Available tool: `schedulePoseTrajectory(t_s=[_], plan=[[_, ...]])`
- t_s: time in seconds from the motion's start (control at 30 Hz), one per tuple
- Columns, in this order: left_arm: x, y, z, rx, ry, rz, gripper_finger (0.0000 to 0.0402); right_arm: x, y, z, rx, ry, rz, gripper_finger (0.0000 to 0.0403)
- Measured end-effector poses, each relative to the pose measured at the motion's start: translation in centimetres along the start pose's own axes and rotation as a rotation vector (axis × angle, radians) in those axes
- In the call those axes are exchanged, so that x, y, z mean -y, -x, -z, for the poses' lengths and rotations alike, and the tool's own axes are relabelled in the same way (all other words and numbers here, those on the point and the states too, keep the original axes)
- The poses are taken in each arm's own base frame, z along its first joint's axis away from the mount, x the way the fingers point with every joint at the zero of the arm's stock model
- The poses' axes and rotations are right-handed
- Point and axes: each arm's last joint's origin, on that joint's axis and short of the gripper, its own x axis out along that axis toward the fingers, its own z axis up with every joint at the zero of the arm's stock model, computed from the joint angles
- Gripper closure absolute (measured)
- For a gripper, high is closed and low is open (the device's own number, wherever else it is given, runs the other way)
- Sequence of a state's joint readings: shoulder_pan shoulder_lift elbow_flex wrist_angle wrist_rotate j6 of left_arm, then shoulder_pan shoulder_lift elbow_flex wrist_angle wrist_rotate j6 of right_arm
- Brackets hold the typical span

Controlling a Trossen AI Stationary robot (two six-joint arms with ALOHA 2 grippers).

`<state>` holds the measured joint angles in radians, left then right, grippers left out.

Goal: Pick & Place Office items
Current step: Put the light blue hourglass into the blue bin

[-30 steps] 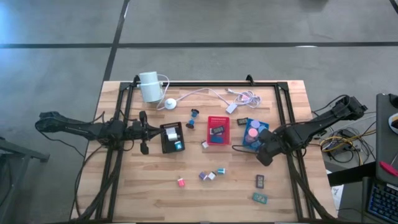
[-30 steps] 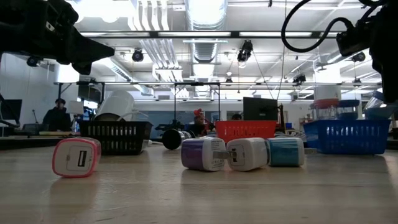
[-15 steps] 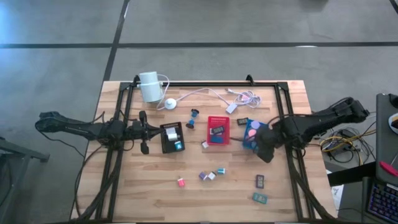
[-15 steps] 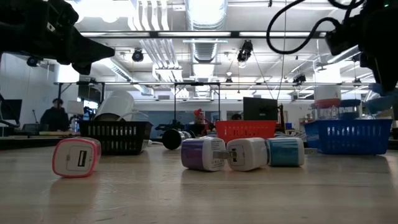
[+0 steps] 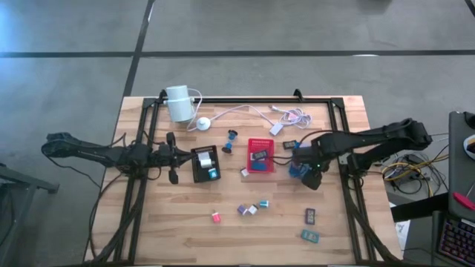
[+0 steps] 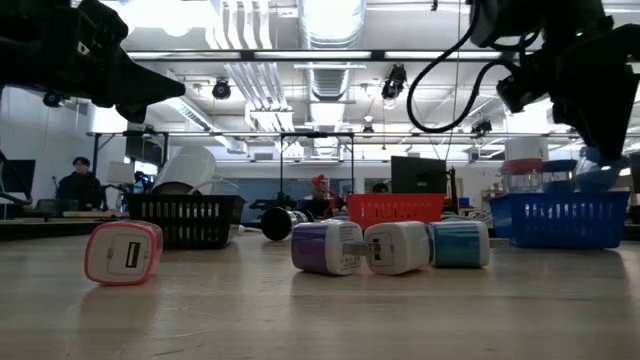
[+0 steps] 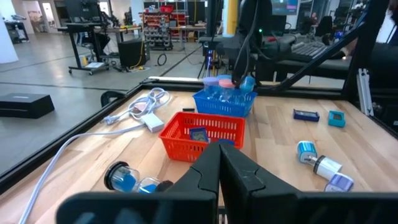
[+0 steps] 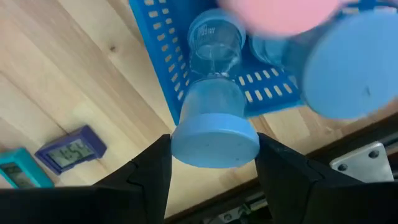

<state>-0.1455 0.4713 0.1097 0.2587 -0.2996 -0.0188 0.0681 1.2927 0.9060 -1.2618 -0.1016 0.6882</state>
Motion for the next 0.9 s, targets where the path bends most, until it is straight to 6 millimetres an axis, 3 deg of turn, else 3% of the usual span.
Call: schedulePoseTrajectory(t_s=[0.37,0.9], plan=[[0.0,-0.2,0.2,-0.020,-0.007,-0.007,0.0388,-1.6,1.0,-2.1,-0.003,0.106,0.034,0.0211],[0.0,-0.2,0.2,-0.019,-0.010,-0.015,0.0387,-4.0,0.5,-5.7,-0.152,0.304,0.149,0.0211]])
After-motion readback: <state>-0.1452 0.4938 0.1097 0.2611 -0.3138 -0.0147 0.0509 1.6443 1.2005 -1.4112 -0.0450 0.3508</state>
